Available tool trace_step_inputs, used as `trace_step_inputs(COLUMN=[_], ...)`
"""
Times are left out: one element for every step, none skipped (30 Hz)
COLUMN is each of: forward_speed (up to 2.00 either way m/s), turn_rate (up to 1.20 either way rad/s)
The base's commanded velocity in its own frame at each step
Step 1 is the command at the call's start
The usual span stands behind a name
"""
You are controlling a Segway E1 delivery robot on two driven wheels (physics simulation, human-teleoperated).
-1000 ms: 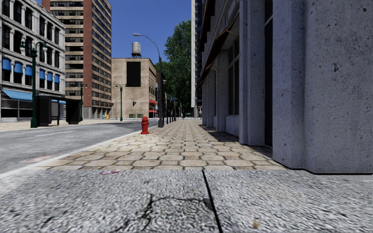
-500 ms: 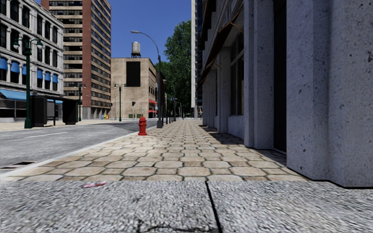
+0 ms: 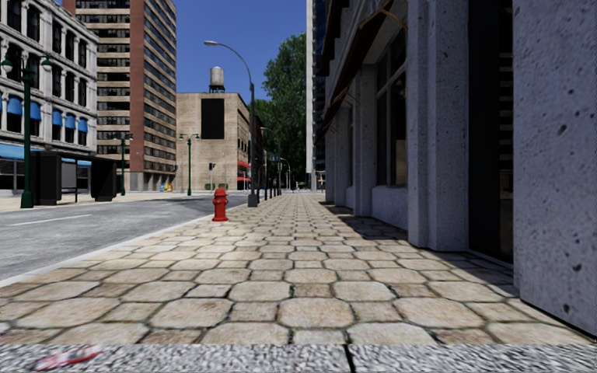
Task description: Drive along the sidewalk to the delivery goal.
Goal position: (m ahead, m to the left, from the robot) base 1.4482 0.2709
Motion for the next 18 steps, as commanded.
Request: trace_step_inputs(forward_speed=[1.9, 1.9, 1.9, 1.9, 1.9, 1.9, 1.9, 1.9, 1.9, 1.9, 1.9, 1.9, 1.9, 1.9, 1.74, 0.0, 0.0, 0.0], turn_rate=[0.0, 0.0, 0.0, 0.0, 0.0, 0.0, 0.0, 0.0, 0.0, 0.0, 0.0, 0.0, 0.0, 0.0, 0.0, 0.0, 0.0, 0.0])
